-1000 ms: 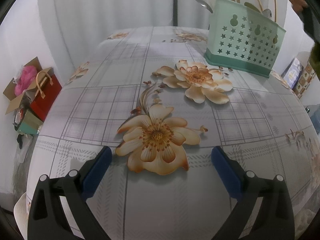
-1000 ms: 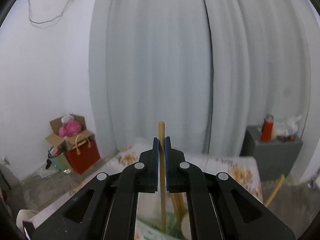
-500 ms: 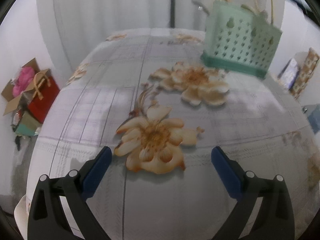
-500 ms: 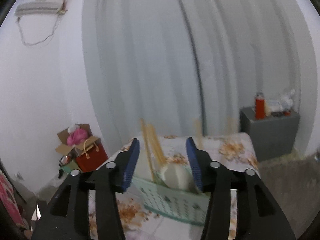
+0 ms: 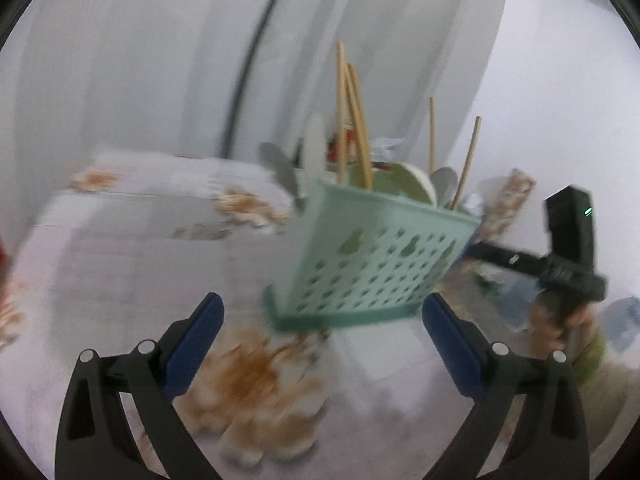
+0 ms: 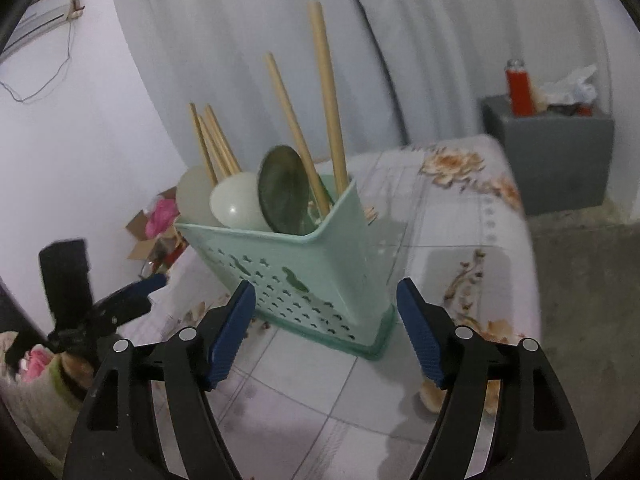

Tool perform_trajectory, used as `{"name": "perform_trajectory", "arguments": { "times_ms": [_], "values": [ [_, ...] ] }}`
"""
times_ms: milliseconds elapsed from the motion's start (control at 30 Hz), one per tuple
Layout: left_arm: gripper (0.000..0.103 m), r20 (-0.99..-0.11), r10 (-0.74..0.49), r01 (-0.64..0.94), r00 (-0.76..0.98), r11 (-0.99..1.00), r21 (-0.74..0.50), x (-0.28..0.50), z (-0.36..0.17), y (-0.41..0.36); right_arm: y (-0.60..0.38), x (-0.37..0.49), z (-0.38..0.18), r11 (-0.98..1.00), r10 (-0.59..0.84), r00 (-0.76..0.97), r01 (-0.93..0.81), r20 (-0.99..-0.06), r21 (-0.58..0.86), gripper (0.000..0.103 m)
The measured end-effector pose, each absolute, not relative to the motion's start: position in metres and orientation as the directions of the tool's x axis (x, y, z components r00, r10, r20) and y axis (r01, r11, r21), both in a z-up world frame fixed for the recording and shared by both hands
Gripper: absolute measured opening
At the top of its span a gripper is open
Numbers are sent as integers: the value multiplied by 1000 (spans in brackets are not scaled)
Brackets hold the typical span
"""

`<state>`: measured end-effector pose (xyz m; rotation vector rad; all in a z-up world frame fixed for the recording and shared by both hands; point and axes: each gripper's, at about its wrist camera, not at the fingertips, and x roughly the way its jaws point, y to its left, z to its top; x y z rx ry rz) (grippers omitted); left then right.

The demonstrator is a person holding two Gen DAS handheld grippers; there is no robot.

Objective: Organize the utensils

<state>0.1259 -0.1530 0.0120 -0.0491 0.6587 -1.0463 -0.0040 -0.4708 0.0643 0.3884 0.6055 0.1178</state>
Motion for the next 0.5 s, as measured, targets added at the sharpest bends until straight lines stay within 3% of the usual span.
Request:
{"name": "perform_trajectory", "arguments": {
  "times_ms": [300, 500],
  "values": [
    [97, -439, -884, 800, 162, 378, -465, 157, 10, -192, -457, 18, 42, 945, 250, 782, -69, -571, 319, 74],
    [97, -436, -885, 771, 163, 390, -503, 163, 8, -196, -451, 20, 39, 955, 224, 783, -56, -580, 293, 74]
  ]
}}
